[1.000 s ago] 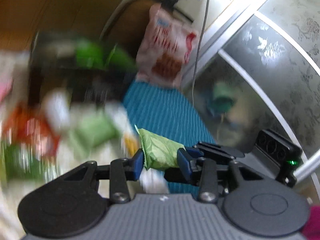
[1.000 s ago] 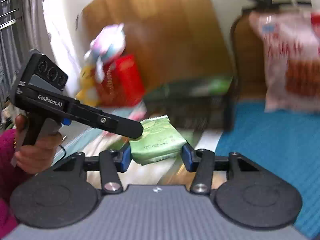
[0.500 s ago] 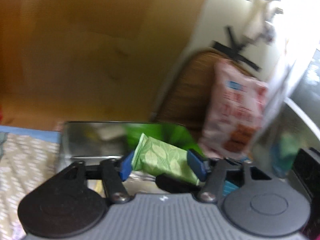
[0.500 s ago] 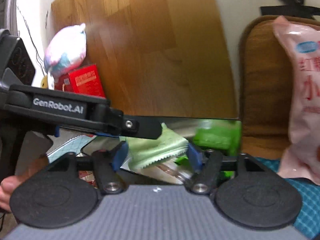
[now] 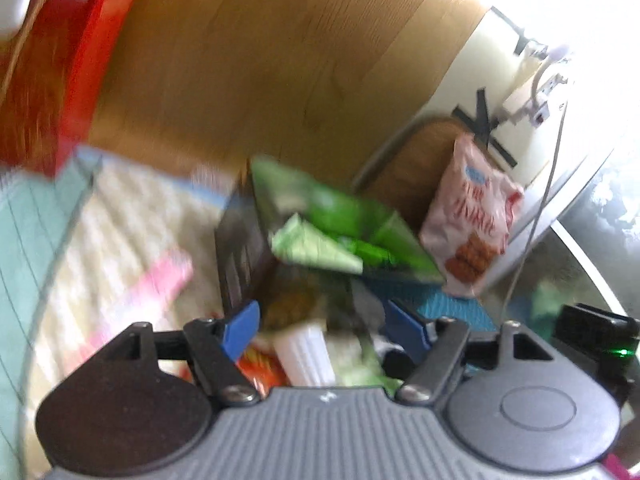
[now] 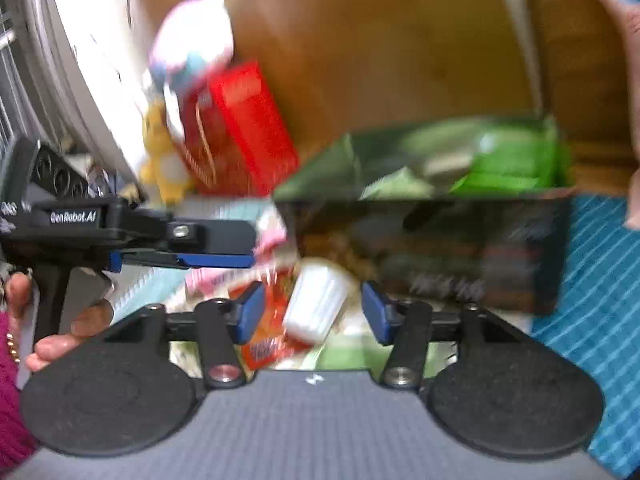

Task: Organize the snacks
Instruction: 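Carry the light green packet into the tin box and release it, then grasp the white jelly cup with the left tool and lift it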

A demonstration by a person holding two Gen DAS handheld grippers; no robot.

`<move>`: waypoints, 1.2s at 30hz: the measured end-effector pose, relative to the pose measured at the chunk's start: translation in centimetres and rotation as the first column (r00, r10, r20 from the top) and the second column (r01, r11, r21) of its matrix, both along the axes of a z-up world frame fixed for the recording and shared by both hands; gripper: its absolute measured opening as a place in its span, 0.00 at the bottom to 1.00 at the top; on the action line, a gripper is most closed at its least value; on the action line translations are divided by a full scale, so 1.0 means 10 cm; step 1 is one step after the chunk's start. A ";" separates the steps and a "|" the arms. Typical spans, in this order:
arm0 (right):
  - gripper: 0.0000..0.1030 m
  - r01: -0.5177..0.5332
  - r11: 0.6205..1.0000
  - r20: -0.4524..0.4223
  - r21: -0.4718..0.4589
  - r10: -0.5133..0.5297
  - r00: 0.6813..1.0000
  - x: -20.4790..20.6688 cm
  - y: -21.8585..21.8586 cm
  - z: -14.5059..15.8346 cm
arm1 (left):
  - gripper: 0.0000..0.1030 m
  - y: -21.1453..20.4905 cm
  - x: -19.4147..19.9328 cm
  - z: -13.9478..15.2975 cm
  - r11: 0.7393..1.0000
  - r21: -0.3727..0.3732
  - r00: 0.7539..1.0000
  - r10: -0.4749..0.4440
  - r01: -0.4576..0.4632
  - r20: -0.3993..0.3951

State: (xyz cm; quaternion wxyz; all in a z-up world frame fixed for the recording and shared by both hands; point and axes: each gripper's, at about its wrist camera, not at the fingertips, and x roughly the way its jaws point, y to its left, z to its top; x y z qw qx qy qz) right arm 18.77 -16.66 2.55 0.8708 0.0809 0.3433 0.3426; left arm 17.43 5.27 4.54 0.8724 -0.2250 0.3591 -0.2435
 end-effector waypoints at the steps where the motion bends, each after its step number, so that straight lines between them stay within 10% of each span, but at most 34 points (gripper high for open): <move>1: 0.51 -0.004 1.000 -0.017 -0.013 0.004 1.000 0.01 0.06 -0.05 | 0.69 -0.02 0.02 -0.06 1.000 0.000 1.000 0.003 -0.003 -0.026; 11: 0.33 -0.038 0.998 0.087 -0.059 0.044 0.995 -0.58 0.16 0.01 | 0.42 -0.24 -0.04 -0.27 0.994 0.099 0.996 -0.041 0.049 -0.081; 20: 0.33 -0.327 0.945 0.013 -0.028 0.327 0.945 -1.53 0.26 -0.15 | 0.41 -0.14 -1.06 -0.34 0.973 0.133 0.978 -0.176 0.191 -0.112; 36: 0.48 -0.230 0.973 0.001 0.008 0.230 0.973 -1.51 0.13 -0.18 | 0.60 0.12 -1.44 -0.21 0.982 0.100 0.986 -0.154 0.161 -0.070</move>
